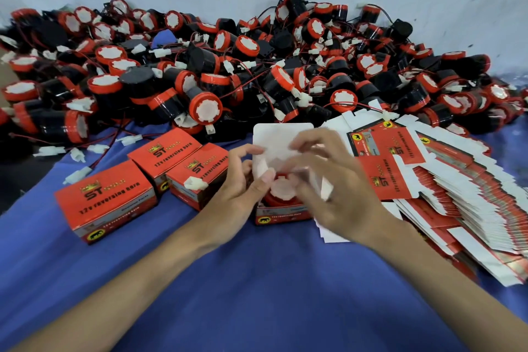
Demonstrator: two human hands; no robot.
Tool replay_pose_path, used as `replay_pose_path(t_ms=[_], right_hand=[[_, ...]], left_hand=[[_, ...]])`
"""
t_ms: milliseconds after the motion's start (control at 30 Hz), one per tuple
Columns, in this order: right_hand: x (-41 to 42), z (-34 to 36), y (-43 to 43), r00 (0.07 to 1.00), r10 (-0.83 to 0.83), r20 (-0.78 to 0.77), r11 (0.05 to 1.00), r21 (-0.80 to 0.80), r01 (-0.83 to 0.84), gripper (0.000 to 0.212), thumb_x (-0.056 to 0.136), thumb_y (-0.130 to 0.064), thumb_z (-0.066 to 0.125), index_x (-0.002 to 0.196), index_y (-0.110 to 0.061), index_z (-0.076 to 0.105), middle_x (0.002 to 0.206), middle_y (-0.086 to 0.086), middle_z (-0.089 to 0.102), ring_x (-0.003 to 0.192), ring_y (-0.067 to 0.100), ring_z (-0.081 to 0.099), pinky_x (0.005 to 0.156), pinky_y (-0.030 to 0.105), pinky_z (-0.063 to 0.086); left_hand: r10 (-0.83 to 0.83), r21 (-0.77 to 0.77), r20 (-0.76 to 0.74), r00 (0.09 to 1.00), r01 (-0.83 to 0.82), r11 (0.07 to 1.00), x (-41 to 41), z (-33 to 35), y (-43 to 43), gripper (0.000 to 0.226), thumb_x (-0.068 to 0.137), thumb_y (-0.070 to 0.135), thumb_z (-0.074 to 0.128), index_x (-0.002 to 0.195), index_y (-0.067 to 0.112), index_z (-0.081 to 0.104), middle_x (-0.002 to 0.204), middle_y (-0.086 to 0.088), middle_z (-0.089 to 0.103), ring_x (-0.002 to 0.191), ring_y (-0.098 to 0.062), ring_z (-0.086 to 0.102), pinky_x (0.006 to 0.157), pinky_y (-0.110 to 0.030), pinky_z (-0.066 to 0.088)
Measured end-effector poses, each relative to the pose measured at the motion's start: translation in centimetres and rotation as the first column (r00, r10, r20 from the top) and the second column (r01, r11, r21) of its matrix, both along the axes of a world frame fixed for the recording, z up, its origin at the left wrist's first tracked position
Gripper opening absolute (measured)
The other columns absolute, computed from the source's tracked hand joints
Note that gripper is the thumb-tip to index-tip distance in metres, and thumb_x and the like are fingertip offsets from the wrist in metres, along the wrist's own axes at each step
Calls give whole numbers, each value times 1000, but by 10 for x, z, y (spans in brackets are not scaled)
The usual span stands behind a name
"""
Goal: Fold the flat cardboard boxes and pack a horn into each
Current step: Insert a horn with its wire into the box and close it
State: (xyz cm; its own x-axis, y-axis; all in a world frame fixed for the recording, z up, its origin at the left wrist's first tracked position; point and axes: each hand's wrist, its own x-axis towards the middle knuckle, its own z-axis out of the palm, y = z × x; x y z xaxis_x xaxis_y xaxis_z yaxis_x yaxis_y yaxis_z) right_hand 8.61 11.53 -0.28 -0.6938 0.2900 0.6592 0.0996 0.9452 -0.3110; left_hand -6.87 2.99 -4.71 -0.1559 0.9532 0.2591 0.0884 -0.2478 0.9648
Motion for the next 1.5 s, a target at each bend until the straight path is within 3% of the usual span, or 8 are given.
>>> replay_pose_path(t_ms=[167, 300, 500, 633, 733, 900, 1100, 1500], right_hand=[[16, -17, 0, 972, -119, -203, 957, -284, 58, 13, 86, -10, 54, 90, -3, 64, 102, 7, 55, 99, 8, 55, 81, 13, 46], [16, -25, -6, 964, -54, -259, 874, -480, -80, 11, 86, -3, 55, 95, -10, 57, 98, 0, 59, 96, 20, 63, 78, 27, 55], [15, -23, -7, 966, -69, -251, 616, -772, -157, 26, 86, -16, 55, 106, -24, 41, 74, -2, 62, 74, 15, 68, 75, 33, 57], [14, -16, -3, 978, -81, -193, 542, -832, -119, 27, 85, -36, 55, 107, -22, 63, 68, -3, 64, 71, 14, 69, 72, 27, 55], [17, -17, -3, 991, -34, -129, 614, -785, -81, 19, 86, -35, 59, 96, -26, 72, 75, -7, 67, 69, 7, 65, 69, 19, 51], [27, -26, -2, 1000, -25, -7, 746, -666, 14, 34, 81, -34, 62, 114, -27, 67, 73, -17, 55, 63, 0, 50, 58, 10, 37], [21, -38, -1, 994, -77, -82, 934, -354, 44, 33, 83, -12, 68, 116, -7, 65, 77, -13, 50, 68, -3, 47, 62, 8, 36], [24, -39, 7, 994, -25, -103, 1000, 7, 26, 22, 84, -18, 71, 101, -4, 74, 62, 1, 54, 56, 5, 38, 57, 12, 34]], left_hand=[[79, -9, -92, 993, -80, 997, 7, -2, 4, 48, 87, 32, 58, 117, 42, 22, 122, 10, 57, 107, 3, 58, 84, -13, 46], [138, 47, -65, 988, -135, 990, 12, -4, 5, 76, 88, 27, 62, 134, 44, 5, 129, 11, 56, 117, 5, 53, 95, -9, 41], [169, 40, -180, 969, -164, 986, 8, 0, 3, 28, 83, 25, 62, 110, 27, 52, 107, 12, 65, 104, -5, 61, 86, -24, 50], [211, 81, -283, 936, -196, 977, 6, 3, 2, 17, 86, 23, 66, 102, 25, 60, 103, 18, 65, 100, -3, 61, 82, -20, 50], [235, 159, -397, 887, -185, 970, 3, 3, 1, 23, 84, 30, 64, 103, 16, 62, 108, 18, 63, 102, -2, 60, 80, -19, 49], [181, 168, -615, 768, -96, 981, -3, 1, -3, 51, 85, 56, 51, 123, 22, 56, 128, 12, 57, 117, -3, 52, 96, -21, 41], [241, 244, -718, 653, -88, 966, -10, 6, -3, 49, 90, 45, 49, 128, 16, 59, 123, 15, 53, 115, -2, 51, 98, -17, 40], [289, 358, -848, 444, 78, 930, -13, 8, -6, 41, 95, 33, 49, 126, 10, 62, 132, 1, 58, 127, -14, 52, 103, -33, 46]])
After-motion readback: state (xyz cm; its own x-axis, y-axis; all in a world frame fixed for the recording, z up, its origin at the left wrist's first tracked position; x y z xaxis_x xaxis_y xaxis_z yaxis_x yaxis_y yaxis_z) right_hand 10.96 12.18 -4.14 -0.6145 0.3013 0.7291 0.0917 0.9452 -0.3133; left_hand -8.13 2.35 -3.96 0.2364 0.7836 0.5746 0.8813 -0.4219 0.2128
